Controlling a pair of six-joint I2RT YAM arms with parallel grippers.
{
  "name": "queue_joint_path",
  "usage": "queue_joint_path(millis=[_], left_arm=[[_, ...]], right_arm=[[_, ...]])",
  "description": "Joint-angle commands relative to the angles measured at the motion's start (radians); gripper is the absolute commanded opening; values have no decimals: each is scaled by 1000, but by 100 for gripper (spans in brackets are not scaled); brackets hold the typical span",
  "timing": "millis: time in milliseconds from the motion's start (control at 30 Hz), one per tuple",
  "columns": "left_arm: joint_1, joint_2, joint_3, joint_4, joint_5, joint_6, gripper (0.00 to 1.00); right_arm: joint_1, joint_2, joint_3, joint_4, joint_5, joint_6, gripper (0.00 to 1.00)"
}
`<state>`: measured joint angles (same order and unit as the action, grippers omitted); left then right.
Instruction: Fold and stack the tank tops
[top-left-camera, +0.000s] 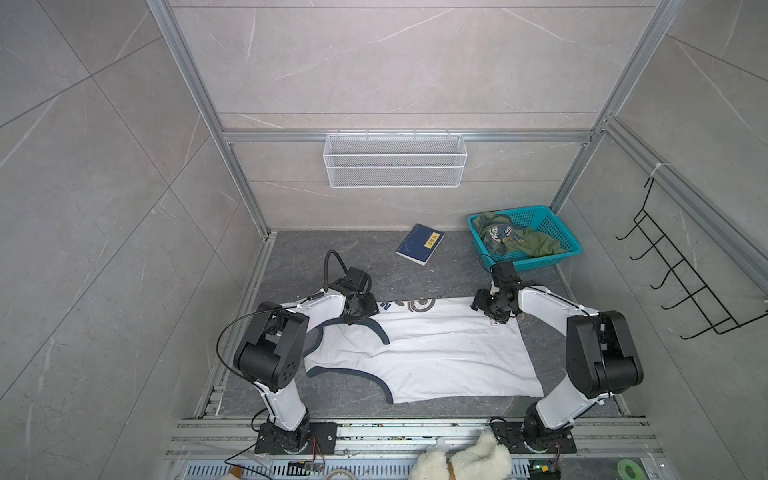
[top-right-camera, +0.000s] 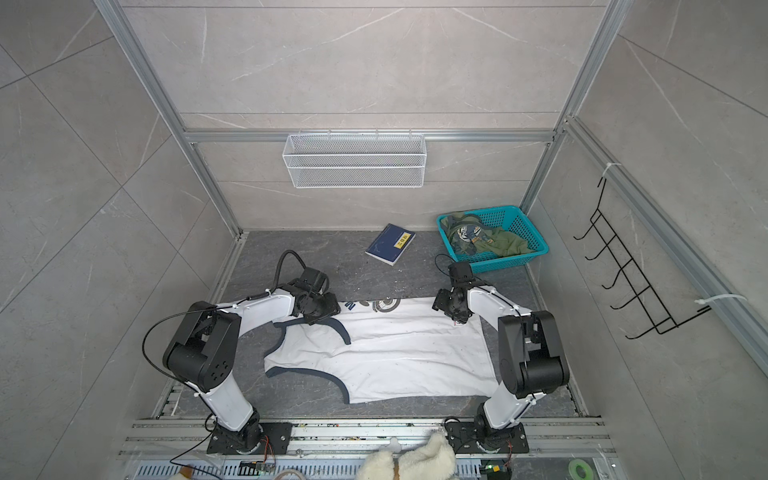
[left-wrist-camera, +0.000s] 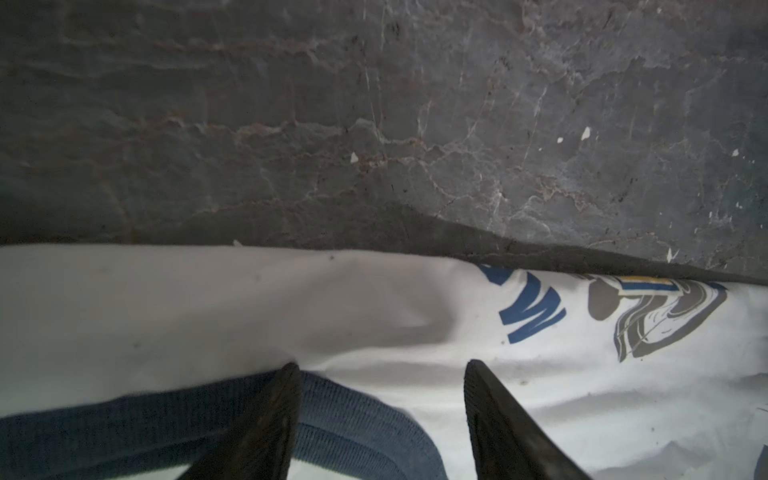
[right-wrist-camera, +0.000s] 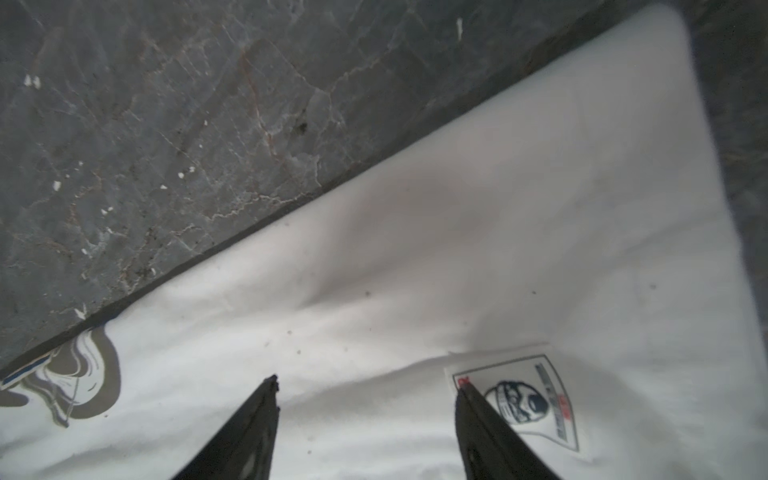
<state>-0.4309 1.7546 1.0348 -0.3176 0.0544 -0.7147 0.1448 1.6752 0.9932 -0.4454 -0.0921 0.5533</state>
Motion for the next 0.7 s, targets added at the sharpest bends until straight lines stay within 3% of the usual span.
queue_joint_path(millis=[0,333,667], left_arm=[[45,32,6,-21,-44,14,65],[218,63,-9,-11,-43,69,66],[345,179,118,16,7,128,66]], right_arm=[[27,41,7,-1,-6,-8,71],[125,205,119,20,-24,41,71],[179,326,263,24,-19,85,71]])
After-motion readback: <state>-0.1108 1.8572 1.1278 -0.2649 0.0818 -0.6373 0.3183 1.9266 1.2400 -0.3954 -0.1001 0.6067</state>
